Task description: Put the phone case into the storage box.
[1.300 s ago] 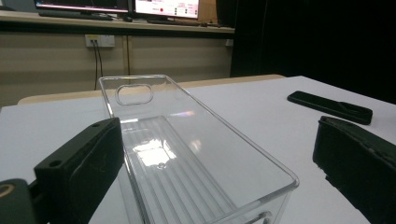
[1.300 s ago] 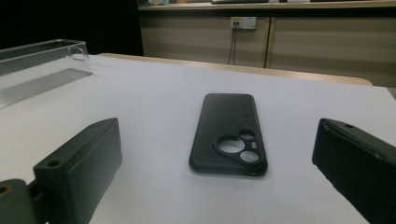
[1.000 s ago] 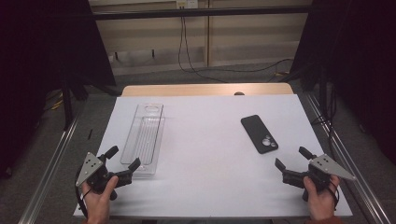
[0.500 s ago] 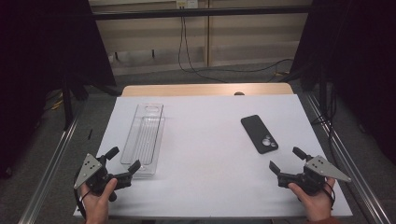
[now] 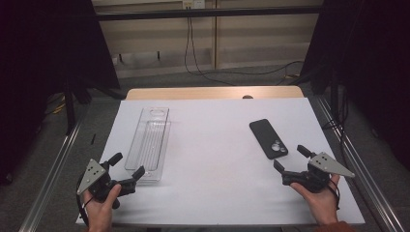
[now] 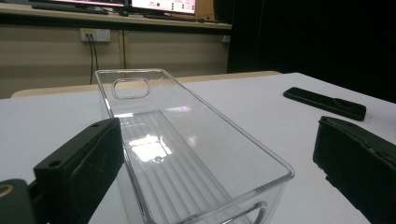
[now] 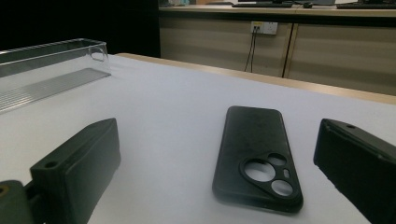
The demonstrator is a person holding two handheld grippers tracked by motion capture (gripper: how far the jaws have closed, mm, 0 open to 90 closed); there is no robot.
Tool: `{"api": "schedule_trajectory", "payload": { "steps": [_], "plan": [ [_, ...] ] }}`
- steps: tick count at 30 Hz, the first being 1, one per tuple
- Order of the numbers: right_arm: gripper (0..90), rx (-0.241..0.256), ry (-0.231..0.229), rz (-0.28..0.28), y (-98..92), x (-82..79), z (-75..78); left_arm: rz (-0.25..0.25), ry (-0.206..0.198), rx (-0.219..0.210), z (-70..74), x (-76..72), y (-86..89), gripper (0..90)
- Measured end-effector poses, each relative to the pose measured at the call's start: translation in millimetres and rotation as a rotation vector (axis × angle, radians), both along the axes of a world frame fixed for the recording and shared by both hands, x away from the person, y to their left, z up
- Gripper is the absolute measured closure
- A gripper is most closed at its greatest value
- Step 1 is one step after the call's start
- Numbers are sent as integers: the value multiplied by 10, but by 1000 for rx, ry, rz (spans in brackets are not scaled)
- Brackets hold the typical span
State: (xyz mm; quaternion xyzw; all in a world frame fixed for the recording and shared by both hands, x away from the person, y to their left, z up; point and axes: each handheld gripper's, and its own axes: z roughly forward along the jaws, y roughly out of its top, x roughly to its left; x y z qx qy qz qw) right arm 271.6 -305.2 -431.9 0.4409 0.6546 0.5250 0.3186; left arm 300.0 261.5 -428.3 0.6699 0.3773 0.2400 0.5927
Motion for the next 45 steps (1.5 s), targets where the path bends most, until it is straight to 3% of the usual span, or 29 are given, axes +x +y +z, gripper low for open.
{"api": "schedule_trajectory", "payload": {
  "steps": [17,25,28,34,45],
  "plan": [
    [25,-12,-34,-12,31,322,114,9,5,-2,-14,21,13,22],
    [29,-17,-56,-26,57,568,217,-3,4,-6,-19,29,11,22],
    [26,-4,-47,-21,71,623,236,2,7,-7,-20,27,15,22],
    [22,-57,-25,-29,92,842,232,1,7,-3,-21,29,17,22],
    [31,-84,-9,-49,108,1140,272,-1,7,-5,-22,29,24,22]
  ]
}}
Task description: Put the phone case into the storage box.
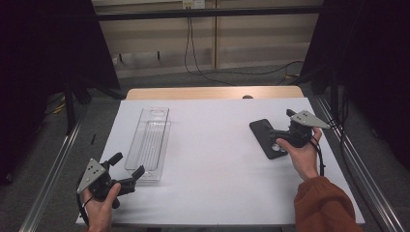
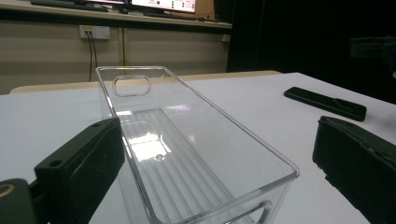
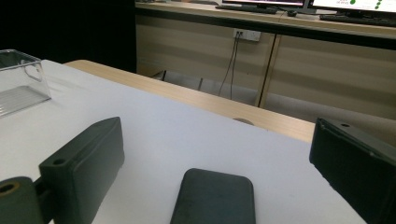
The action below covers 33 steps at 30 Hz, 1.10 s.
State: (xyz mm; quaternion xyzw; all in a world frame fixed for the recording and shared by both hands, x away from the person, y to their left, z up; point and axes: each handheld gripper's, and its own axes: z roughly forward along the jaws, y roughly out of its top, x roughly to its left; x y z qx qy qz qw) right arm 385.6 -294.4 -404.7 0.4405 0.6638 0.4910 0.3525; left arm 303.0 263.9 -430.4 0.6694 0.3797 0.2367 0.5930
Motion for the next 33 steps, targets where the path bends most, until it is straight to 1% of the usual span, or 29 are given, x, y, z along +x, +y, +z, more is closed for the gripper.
{"api": "schedule_trajectory", "payload": {
  "steps": [2,4,6,7,8,10,12,13,16,18,20,22,23,24,25,26,27,30,32,33],
  "plan": [
    [40,3,-4,-6,3,49,2,0,0,0,0,-1,-1,22],
    [43,5,3,-11,2,100,-2,-1,-1,0,1,0,0,22],
    [69,8,12,-13,-5,151,-6,-1,-2,0,0,1,2,22],
    [81,3,13,-21,-16,204,-12,-1,-1,1,0,1,3,22],
    [81,3,13,-21,-16,204,-12,0,0,-2,-1,1,1,22],
    [84,14,21,-28,-27,251,-21,1,0,0,-1,2,3,22],
    [102,13,22,-35,-40,294,-22,-1,6,6,-2,1,5,22],
    [108,23,23,-38,-43,314,-17,-1,7,4,-4,1,4,22],
    [135,18,13,-44,-50,368,5,-1,5,1,-4,1,-4,22],
    [161,13,19,-42,-49,404,16,-1,6,1,-4,1,-3,22],
    [224,-2,35,-31,-52,442,31,1,5,5,-5,4,1,22],
    [239,11,50,-38,-55,473,33,0,5,5,-4,3,3,22],
    [332,8,71,-27,-62,500,26,-1,7,5,-4,2,3,22],
    [332,8,71,-27,-62,500,26,-1,9,2,-6,2,1,22],
    [341,3,87,-22,-65,513,20,-1,9,0,-7,2,2,22],
    [363,9,94,-21,-69,523,12,-1,8,-1,-6,1,1,22],
    [411,17,105,-17,-73,530,8,0,6,3,-4,0,4,22],
    [480,21,125,-8,-79,548,8,-1,5,3,-5,2,7,22],
    [548,10,140,-1,-83,557,18,0,5,3,-5,2,7,22],
    [582,15,147,4,-86,562,24,0,4,3,-4,2,7,22]
  ]
}}
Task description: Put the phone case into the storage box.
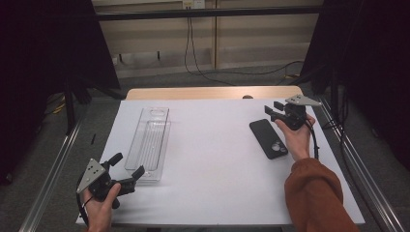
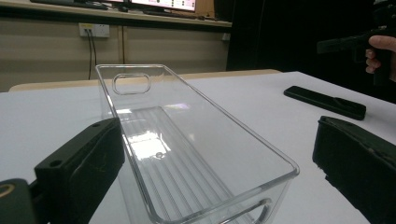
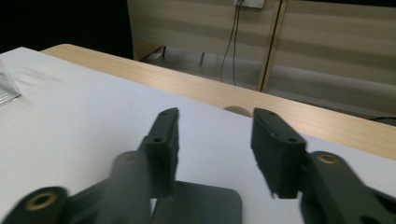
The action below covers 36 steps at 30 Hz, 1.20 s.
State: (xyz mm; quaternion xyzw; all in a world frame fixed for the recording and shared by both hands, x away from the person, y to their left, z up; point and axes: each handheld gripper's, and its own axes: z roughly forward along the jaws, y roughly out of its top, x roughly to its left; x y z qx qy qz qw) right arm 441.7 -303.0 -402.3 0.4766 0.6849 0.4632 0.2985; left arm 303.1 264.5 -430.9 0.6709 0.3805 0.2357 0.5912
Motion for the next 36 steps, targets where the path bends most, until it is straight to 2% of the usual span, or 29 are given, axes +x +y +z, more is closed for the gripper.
{"api": "schedule_trajectory", "payload": {
  "steps": [3,4,5,9,10,14,19,24,31,36],
  "plan": [
    [650,-2,6,9,-2,10,14,1,3,-3,0,-2,-3,22],
    [706,-11,20,11,2,17,12,-1,3,0,-1,-2,-4,22],
    [706,-11,20,11,2,17,12,0,4,-2,-1,-3,-7,22],
    [823,6,61,32,-2,35,-2,0,4,-2,-1,-3,-6,22],
    [878,9,81,34,-6,42,-4,0,3,0,-1,-3,-4,22],
    [900,36,115,46,-20,55,3,-1,3,-1,0,-2,-2,22],
    [900,36,192,40,-29,97,42,-2,2,-2,2,-4,-3,22],
    [900,33,317,52,-48,177,29,-2,2,-1,1,-2,0,22],
    [900,4,441,18,-72,268,46,-7,5,1,-1,-1,2,22],
    [900,-15,555,4,-89,340,64,-5,5,2,-1,-1,0,22]
  ]
}}
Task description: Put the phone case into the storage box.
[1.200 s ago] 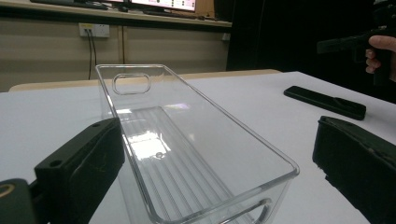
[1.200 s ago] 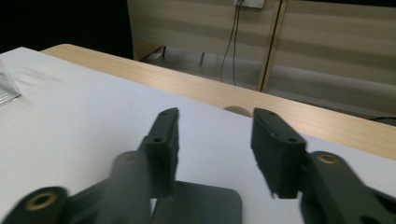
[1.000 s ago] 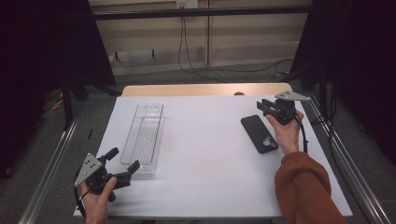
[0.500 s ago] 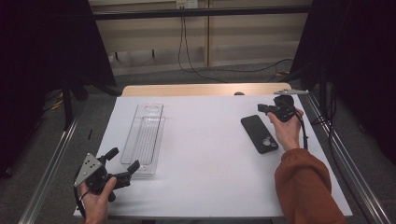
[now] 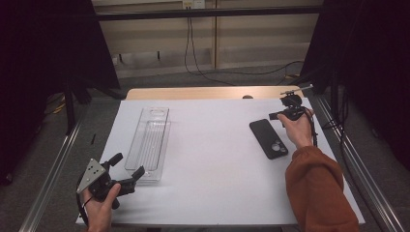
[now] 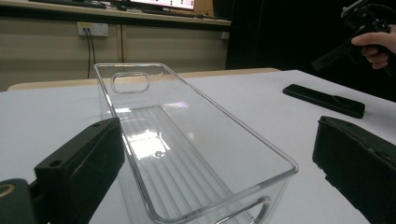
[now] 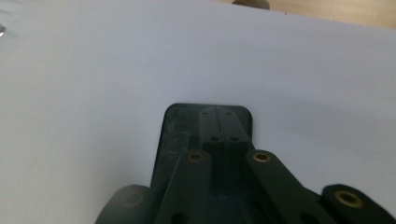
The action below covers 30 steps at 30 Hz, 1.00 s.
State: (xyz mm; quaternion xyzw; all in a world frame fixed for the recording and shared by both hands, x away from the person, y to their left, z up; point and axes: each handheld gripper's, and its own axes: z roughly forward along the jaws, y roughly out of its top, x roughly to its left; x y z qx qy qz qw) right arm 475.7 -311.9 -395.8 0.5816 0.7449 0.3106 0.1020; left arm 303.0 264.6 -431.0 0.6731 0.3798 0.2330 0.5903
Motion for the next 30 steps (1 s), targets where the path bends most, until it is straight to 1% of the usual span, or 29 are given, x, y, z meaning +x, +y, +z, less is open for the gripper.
{"api": "schedule_trajectory", "payload": {
  "steps": [2,4,6,7,10,11,13,15,16,17,21,22,23,24,26,30],
  "plan": [
    [900,-13,48,6,3,34,-19,-1,1,4,-2,2,1,22],
    [900,-21,92,-1,3,62,-33,-2,2,5,-4,4,0,22],
    [900,-33,154,1,15,94,-60,-4,3,4,-6,6,0,22],
    [900,-40,178,10,13,111,-76,-3,3,5,-6,6,0,22],
    [900,-56,227,0,5,159,-113,-3,4,4,-8,6,0,22],
    [900,-67,232,-3,-3,177,-125,-1,4,2,-7,5,1,22],
    [900,-70,247,-13,-10,211,-148,0,-1,0,-1,1,5,22],
    [900,-90,262,-17,-13,241,-172,-1,0,0,-1,1,6,22],
    [900,-89,265,-23,-14,254,-185,0,2,-4,-4,1,3,22],
    [900,-91,268,-28,-15,269,-199,-1,3,1,-6,3,4,22],
    [900,-122,274,-54,-47,328,-264,-3,2,9,-4,2,6,22],
    [900,-125,283,-66,-75,345,-305,-3,5,6,-6,3,7,22],
    [900,-125,283,-66,-75,345,-305,-1,6,5,-7,5,9,22],
    [900,-137,284,-78,-88,349,-323,-1,6,6,-9,6,10,22],
    [900,-140,297,-86,-109,354,-356,-5,5,5,-8,6,12,22],
    [900,-161,295,-88,-94,368,-395,-3,6,7,-7,6,14,22]
  ]
}}
